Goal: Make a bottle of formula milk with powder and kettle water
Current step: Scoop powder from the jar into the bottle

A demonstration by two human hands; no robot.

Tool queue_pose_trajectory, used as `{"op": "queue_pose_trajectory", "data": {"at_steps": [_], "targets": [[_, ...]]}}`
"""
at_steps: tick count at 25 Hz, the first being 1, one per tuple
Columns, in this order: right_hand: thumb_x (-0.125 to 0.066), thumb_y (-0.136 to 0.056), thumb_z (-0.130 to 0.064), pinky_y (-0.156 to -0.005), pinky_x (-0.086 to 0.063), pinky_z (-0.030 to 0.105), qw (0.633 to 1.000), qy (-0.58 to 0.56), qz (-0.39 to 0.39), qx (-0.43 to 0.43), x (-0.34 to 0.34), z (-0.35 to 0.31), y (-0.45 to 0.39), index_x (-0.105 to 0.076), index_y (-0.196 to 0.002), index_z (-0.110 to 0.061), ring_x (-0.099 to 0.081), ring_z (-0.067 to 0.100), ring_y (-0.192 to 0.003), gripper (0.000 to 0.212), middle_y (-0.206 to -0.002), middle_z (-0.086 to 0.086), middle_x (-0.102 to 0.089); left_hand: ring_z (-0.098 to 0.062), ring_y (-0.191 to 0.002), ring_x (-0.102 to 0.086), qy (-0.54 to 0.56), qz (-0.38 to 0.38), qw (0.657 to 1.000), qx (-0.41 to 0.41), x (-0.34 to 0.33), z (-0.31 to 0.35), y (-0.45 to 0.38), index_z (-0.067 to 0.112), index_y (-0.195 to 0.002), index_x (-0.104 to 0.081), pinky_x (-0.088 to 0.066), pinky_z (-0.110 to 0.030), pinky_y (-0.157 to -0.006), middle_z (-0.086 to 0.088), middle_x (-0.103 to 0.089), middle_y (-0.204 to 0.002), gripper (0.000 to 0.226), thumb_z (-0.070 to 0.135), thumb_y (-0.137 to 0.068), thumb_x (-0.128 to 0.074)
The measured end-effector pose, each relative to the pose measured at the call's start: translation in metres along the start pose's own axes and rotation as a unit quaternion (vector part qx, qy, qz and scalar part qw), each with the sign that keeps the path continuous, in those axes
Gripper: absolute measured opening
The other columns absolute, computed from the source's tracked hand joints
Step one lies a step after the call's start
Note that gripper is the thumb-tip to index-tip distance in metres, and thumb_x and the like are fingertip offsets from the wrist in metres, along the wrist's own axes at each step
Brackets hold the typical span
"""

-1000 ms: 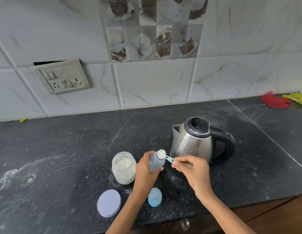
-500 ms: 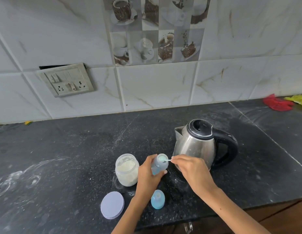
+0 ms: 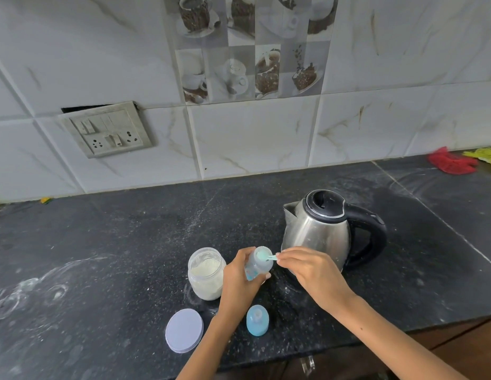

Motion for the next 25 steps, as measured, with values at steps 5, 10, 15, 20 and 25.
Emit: {"op": "queue_pose_trajectory", "data": {"at_steps": [5,10,15,20,25], "targets": [[-0.087,-0.061,0.004,-0.072,-0.061,0.028,1.000,-0.009,-0.003,-0.013,0.001,0.006,-0.001,-0.078,-0.092,-0.009,-0.073,0.015,-0.085,0.035,-0.092,0.003,-0.077,-0.006,-0.102,-0.060,-0.010,-0.006,1.000,-0.009,-0.001,0.000,-0.001,0.022,-0.115,-0.054,-0.049,-0.024,-0.087,0.012,-0.065,-0.109,0.057,0.019,-0.066,-0.084],[-0.087,-0.060,0.007,-0.072,-0.061,0.027,1.000,-0.009,-0.010,-0.017,0.002,0.009,-0.005,-0.078,-0.091,-0.010,-0.073,0.014,-0.083,0.036,-0.091,0.002,-0.077,-0.005,-0.100,-0.061,-0.009,-0.009,1.000,-0.012,-0.002,0.000,-0.002,0.021,-0.115,-0.056,-0.049,-0.023,-0.086,0.013,-0.066,-0.107,0.056,0.018,-0.066,-0.084],[-0.085,-0.060,0.009,-0.069,-0.062,0.031,1.000,-0.001,-0.014,0.008,0.006,0.008,-0.009,-0.078,-0.092,-0.006,-0.074,0.019,-0.082,0.036,-0.091,0.006,-0.077,-0.006,-0.100,-0.061,-0.003,-0.001,1.000,-0.016,-0.001,-0.001,-0.003,0.021,-0.114,-0.056,-0.050,-0.026,-0.086,0.014,-0.066,-0.106,0.055,0.017,-0.066,-0.083],[-0.084,-0.064,0.006,-0.069,-0.062,0.034,0.999,-0.003,-0.048,0.011,0.005,0.011,-0.011,-0.078,-0.090,-0.008,-0.074,0.020,-0.080,0.031,-0.089,0.005,-0.078,-0.006,-0.101,-0.061,-0.002,-0.008,1.000,-0.017,-0.001,-0.002,-0.003,0.022,-0.114,-0.057,-0.051,-0.030,-0.087,0.014,-0.066,-0.107,0.056,0.017,-0.066,-0.084],[-0.073,-0.084,-0.010,-0.077,-0.057,0.026,0.953,-0.142,-0.051,-0.263,0.016,0.019,-0.026,-0.080,-0.092,-0.019,-0.070,0.008,-0.075,0.013,-0.085,-0.003,-0.077,-0.006,-0.102,-0.061,0.003,-0.023,1.000,-0.001,-0.002,-0.008,0.001,0.031,-0.113,-0.056,-0.051,-0.034,-0.090,0.018,-0.066,-0.107,0.056,0.019,-0.065,-0.084]]}}
Point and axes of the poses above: each hand's wrist, its own y-axis away from the middle knuckle, its own x-axis out of the back of the hand, z = x × y, the point moved 1 cm from there along -y, towards the middle knuckle
